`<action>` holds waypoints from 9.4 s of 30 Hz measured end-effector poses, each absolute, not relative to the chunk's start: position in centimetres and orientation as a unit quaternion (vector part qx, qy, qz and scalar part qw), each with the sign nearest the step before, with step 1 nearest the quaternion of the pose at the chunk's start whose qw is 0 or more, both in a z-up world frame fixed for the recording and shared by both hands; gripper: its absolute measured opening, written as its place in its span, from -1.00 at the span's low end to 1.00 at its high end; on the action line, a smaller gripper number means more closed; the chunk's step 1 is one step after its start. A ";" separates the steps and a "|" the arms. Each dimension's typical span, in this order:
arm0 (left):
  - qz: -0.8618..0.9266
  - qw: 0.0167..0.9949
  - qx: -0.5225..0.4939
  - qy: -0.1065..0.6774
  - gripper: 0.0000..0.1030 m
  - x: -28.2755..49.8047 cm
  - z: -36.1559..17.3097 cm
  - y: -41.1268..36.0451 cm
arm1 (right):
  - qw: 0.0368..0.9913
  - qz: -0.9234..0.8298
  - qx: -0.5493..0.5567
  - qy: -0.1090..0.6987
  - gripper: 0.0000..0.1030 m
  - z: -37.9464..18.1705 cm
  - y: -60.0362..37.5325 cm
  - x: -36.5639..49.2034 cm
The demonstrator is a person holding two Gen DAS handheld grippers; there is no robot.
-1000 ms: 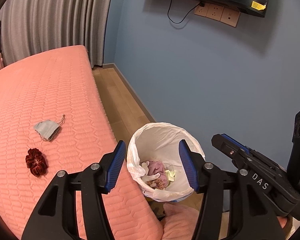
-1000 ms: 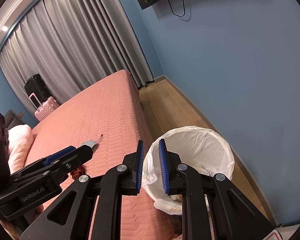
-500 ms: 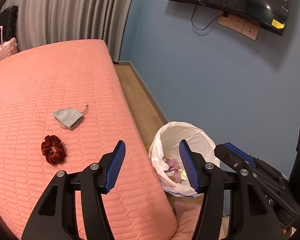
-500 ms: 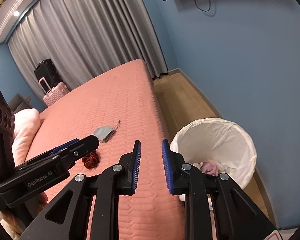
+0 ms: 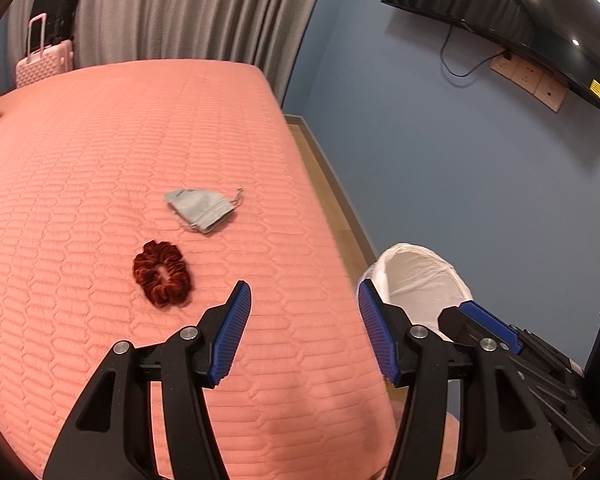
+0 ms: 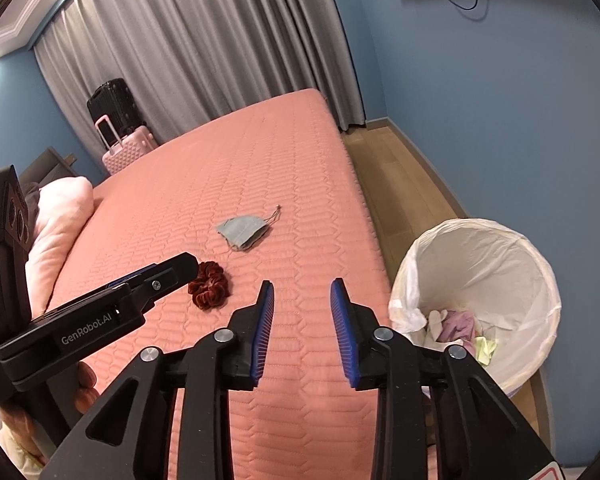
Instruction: Collect trash
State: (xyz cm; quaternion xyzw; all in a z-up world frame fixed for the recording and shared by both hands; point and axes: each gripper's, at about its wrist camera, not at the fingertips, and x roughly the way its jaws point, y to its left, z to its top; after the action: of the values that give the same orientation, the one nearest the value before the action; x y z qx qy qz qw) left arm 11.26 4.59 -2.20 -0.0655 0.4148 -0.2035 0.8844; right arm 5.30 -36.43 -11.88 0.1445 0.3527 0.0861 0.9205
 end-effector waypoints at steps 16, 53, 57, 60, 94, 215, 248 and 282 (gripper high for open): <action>-0.094 0.879 -0.073 0.461 0.26 15.8 -8.4 13.9 | 0.901 0.123 0.106 0.402 -0.38 -15.2 -29.5 10.6; -0.048 0.864 -0.041 0.499 -0.61 29.3 -16.0 16.8 | 0.878 0.119 0.059 0.460 0.04 -22.3 -19.9 32.2; -0.030 0.870 -0.037 0.491 -0.64 31.4 -15.8 17.7 | 0.875 0.115 0.048 0.468 0.19 -23.2 -18.8 34.4; -0.025 0.870 -0.042 0.491 -0.65 32.5 -16.0 17.9 | 0.871 0.111 0.035 0.478 0.28 -24.3 -17.9 35.4; -0.104 0.892 -0.028 0.439 -0.85 16.5 -9.7 13.8 | 0.889 0.127 0.092 0.430 -0.81 -19.2 -24.6 16.0; -0.312 0.885 0.076 0.336 -0.71 4.0 0.9 -5.5 | 0.940 0.001 0.215 0.265 -0.81 -8.0 -49.8 1.4; -0.301 0.895 0.059 0.324 0.19 4.3 1.2 -6.3 | 0.937 -0.028 0.228 0.264 -0.39 -7.7 -51.1 3.6; -0.218 0.911 0.090 0.338 0.74 1.2 -1.8 0.7 | 0.935 -0.023 0.138 0.327 0.65 -10.3 -45.9 -1.2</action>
State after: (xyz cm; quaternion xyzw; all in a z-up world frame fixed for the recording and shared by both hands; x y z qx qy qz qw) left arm 1.24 0.71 -1.80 0.0898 0.3384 -0.2177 0.9111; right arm -1.19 -45.91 -10.31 0.1381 0.3266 -0.0234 0.9347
